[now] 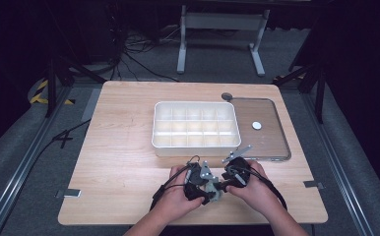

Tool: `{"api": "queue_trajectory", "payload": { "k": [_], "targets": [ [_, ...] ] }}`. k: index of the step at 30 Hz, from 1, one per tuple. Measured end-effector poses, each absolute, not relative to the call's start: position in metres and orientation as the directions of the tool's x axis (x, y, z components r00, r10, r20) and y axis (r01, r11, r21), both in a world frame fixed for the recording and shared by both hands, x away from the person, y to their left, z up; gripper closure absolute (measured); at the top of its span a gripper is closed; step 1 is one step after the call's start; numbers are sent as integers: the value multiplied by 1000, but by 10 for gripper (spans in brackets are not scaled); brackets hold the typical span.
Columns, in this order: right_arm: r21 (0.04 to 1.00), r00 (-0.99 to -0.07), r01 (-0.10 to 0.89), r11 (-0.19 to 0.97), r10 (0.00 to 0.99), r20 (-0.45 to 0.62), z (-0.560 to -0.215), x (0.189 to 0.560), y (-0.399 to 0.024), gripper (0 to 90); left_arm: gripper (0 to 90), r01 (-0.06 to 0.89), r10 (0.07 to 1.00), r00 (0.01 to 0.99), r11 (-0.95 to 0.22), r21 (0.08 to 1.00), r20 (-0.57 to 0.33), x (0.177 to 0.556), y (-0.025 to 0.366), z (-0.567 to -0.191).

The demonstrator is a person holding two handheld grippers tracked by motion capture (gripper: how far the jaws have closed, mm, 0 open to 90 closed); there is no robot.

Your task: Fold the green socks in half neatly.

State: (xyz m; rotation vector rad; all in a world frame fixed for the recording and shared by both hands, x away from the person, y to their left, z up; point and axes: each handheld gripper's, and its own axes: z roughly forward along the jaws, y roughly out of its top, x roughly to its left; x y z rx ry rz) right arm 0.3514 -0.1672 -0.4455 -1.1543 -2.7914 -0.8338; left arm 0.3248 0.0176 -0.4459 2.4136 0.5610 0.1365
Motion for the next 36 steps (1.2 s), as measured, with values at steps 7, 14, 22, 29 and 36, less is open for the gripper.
{"api": "queue_trajectory", "payload": {
  "k": [7, 14, 22, 29, 36],
  "targets": [
    [483, -732, 650, 586, 654, 192, -445, 349, -168, 460, 304, 357, 433, 901, -732, 581, -7, 324, 9, -449],
    [484, -734, 652, 583, 645, 212, -441, 351, -166, 466, 291, 345, 433, 901, -747, 568, 22, 322, 6, -449],
    [462, -719, 677, 573, 649, 249, -444, 357, -162, 454, 291, 344, 433, 901, -752, 562, 28, 323, 6, -449],
    [421, -697, 712, 563, 638, 327, -453, 366, -157, 472, 278, 340, 436, 899, -758, 557, 46, 323, 8, -450],
    [395, -671, 742, 542, 610, 422, -456, 370, -158, 645, 279, 343, 446, 893, -756, 557, 56, 320, 9, -449]
  ]
}}
